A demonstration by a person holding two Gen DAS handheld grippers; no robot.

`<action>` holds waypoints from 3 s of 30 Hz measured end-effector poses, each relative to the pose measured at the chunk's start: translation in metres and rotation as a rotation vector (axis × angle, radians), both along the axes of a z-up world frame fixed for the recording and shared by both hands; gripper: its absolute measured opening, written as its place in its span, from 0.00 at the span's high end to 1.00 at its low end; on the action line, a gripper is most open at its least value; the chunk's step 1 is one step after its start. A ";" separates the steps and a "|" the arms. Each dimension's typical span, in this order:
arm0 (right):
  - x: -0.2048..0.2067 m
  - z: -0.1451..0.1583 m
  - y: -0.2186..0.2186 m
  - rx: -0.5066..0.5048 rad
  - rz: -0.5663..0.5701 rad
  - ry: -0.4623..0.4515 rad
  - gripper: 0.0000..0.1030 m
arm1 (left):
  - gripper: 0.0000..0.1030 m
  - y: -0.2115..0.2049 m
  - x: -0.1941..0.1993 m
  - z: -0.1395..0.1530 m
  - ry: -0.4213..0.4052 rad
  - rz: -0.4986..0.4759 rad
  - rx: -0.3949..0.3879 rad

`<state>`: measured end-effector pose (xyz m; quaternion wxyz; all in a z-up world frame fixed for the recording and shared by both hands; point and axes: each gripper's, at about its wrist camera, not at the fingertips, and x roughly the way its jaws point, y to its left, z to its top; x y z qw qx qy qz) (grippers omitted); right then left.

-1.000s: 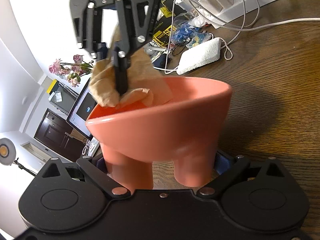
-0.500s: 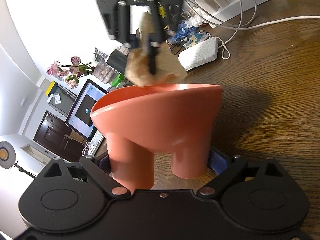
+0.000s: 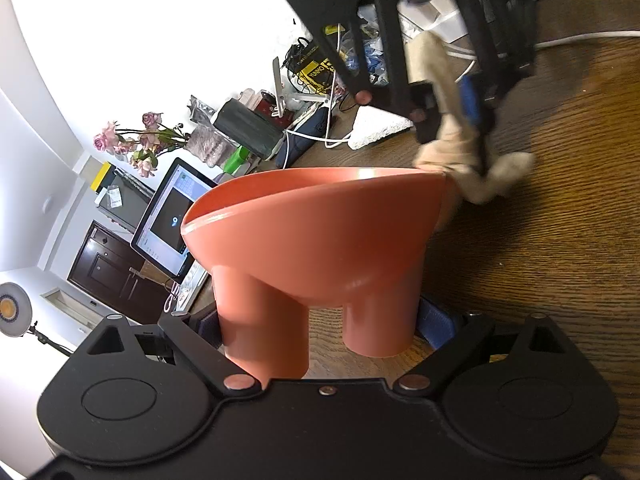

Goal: Clean bowl
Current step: 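Wipe the cloth around the outer rim of the bowl with the right gripper, then rub the cloth over the bowl's outer side and rim with the right gripper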

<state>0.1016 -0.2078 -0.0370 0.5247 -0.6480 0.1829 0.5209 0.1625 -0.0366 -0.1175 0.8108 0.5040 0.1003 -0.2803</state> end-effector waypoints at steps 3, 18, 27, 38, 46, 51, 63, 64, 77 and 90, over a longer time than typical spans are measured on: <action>-0.019 0.017 0.012 0.056 0.062 0.022 0.84 | 0.10 0.000 -0.001 0.001 0.000 0.001 0.000; 0.003 0.103 0.040 0.346 0.071 -0.101 0.84 | 0.10 0.002 -0.004 0.001 -0.003 0.000 0.000; 0.070 0.090 0.031 0.362 -0.076 -0.158 0.84 | 0.10 0.004 -0.001 0.003 -0.002 -0.006 0.001; 0.110 0.048 0.010 0.254 -0.226 -0.129 0.84 | 0.10 -0.010 0.003 -0.001 -0.002 0.000 -0.002; 0.103 0.023 0.001 0.118 -0.223 -0.079 0.84 | 0.10 -0.008 0.003 0.000 -0.001 -0.003 -0.007; 0.080 0.004 0.002 0.029 -0.177 -0.033 0.84 | 0.10 -0.007 0.002 0.000 0.002 -0.003 -0.010; 0.023 0.008 0.021 0.001 -0.074 0.095 0.84 | 0.10 -0.010 0.001 -0.001 -0.003 0.003 -0.010; 0.016 0.011 0.026 0.010 -0.058 0.113 0.84 | 0.10 -0.010 0.001 -0.001 -0.003 0.003 -0.010; -0.011 0.068 0.073 0.201 0.074 0.099 0.84 | 0.10 -0.009 -0.006 -0.002 -0.004 0.002 -0.007; 0.053 0.093 0.063 0.340 -0.018 -0.029 0.84 | 0.11 -0.012 -0.009 -0.003 -0.002 -0.002 -0.010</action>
